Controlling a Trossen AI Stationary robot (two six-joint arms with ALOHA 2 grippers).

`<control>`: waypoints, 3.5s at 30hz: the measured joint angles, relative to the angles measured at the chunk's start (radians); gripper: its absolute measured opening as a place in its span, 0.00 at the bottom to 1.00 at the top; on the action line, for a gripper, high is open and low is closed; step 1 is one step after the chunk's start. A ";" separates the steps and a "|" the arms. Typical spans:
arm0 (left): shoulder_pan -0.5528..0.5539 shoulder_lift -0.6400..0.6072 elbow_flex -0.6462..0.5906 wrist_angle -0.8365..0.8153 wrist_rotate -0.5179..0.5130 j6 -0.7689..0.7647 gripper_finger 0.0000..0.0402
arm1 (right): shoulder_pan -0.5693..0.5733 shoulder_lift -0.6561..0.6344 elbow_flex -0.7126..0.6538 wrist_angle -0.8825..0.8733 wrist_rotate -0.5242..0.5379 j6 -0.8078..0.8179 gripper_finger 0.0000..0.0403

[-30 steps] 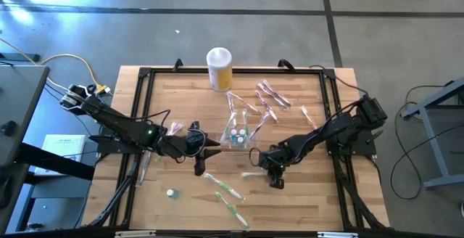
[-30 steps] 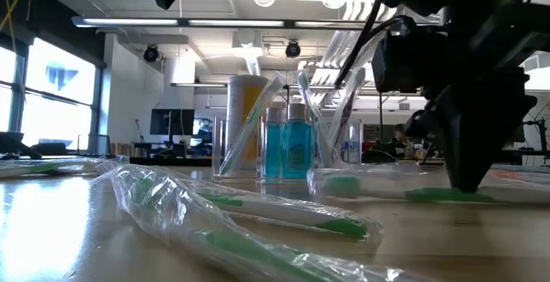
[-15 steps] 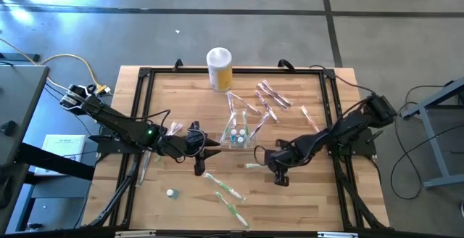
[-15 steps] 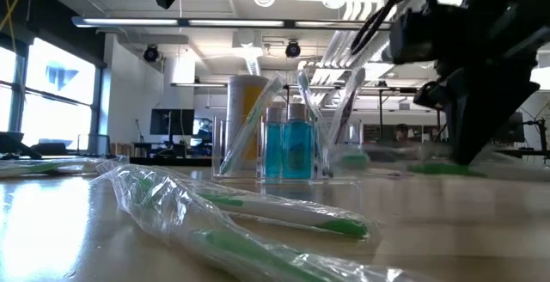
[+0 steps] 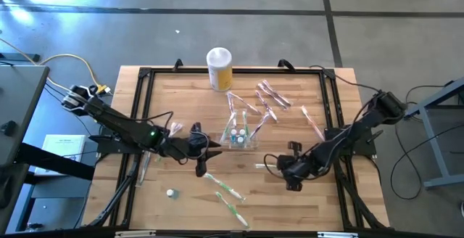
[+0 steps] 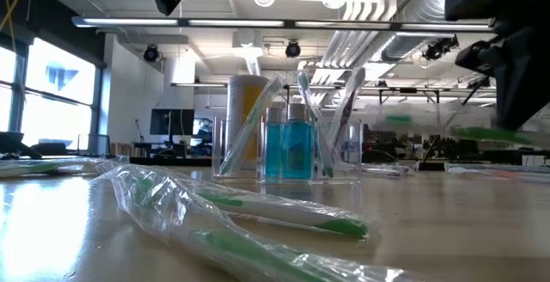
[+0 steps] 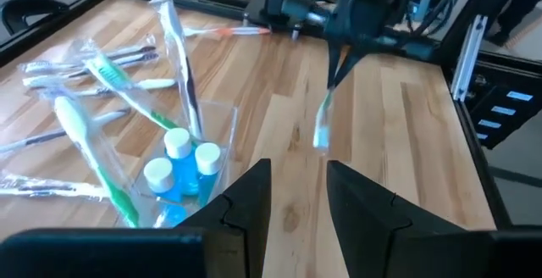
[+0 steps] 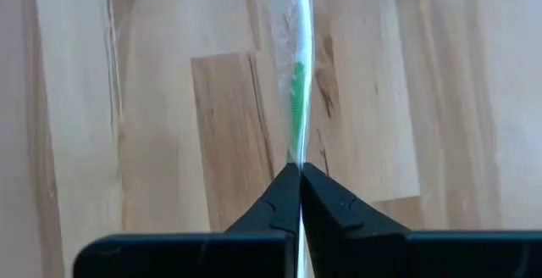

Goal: Pick & Place toothbrushing station
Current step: Put the green toothbrush into the transparent organizer

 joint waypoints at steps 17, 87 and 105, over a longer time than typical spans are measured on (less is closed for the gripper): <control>0.000 0.101 0.000 0.138 -0.021 0.152 0.28 | 0.138 -0.081 0.000 0.092 0.491 -0.148 0.01; 0.007 0.291 0.000 0.743 0.226 0.523 0.43 | 0.145 -0.081 0.001 0.902 0.450 -1.022 0.01; 0.007 0.291 0.000 0.812 0.235 0.547 0.62 | 0.094 -0.081 0.001 0.956 0.433 -1.062 0.01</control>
